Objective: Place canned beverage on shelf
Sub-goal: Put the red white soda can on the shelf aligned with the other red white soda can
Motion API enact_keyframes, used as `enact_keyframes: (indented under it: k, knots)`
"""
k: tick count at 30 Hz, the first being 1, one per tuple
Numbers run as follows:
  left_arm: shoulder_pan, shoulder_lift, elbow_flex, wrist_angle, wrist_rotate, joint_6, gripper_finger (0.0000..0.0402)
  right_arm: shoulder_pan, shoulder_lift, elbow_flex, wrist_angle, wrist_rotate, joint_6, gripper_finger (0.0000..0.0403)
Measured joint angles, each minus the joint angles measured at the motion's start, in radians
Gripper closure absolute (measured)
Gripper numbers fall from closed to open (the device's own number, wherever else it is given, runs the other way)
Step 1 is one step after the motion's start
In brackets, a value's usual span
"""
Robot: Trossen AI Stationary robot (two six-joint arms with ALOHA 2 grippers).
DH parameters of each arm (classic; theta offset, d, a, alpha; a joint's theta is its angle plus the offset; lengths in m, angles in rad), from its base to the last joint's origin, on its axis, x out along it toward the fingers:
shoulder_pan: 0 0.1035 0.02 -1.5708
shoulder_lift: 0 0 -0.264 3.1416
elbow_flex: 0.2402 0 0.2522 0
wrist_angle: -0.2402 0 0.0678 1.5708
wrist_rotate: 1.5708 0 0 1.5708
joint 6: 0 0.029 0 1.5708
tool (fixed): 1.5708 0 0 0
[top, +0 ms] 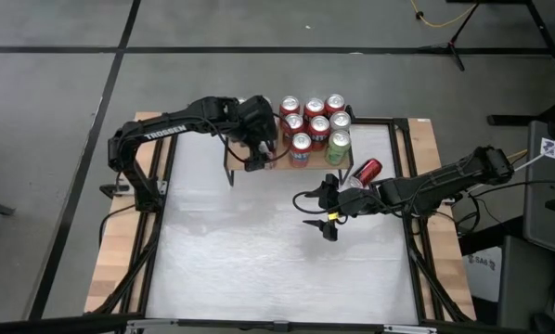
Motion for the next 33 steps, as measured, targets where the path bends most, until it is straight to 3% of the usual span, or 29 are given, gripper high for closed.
enact_keyframes:
  k: [20,30,33]
  knots:
    - [-0.003,-0.107,0.0,-0.018,0.001,-0.055,0.0031,0.0,0.0,0.0,-0.001,-0.003,0.0,0.0042]
    - [-0.033,-0.147,-0.006,-0.226,0.004,-0.162,0.0031,0.0,0.0,0.0,-0.002,0.001,0.0,0.0042]
    - [-0.068,-0.147,-0.05,-0.218,0.008,-0.178,0.0031,0.0,0.0,0.0,-0.002,0.002,0.0,0.0042]
